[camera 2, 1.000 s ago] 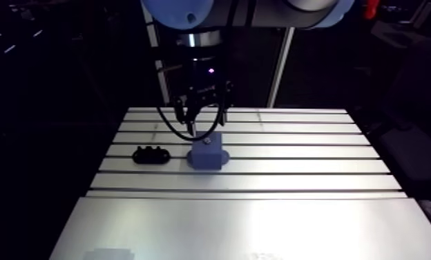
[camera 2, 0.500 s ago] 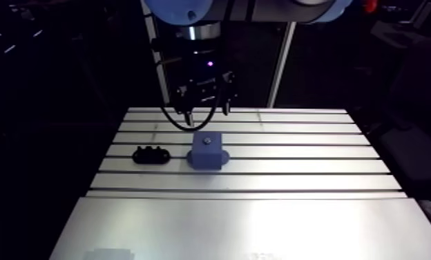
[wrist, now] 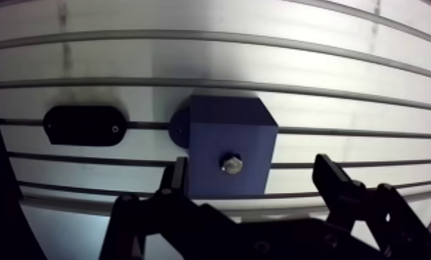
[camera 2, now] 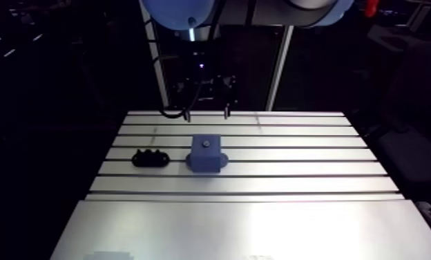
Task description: Pick up the M10 bolt and insert it into the hex recess until seated.
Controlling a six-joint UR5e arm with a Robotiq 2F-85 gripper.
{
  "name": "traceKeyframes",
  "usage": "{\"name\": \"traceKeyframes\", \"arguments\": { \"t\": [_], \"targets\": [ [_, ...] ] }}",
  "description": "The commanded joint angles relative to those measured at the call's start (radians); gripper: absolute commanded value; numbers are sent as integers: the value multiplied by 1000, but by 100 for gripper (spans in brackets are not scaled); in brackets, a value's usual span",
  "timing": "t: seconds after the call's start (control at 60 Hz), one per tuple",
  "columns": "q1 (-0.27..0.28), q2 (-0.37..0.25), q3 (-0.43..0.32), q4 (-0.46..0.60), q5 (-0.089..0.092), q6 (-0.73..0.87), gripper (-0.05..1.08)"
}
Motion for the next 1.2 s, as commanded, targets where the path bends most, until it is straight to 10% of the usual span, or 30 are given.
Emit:
{"name": "traceKeyframes", "arguments": {
  "t": [0.017,0.367,1.2],
  "targets": [
    [-2,-4,12,1,41,109,8],
    [-12,-19,26,-2,52,139,42],
    [-31,-18,57,-7,43,51,44]
  ]
}}
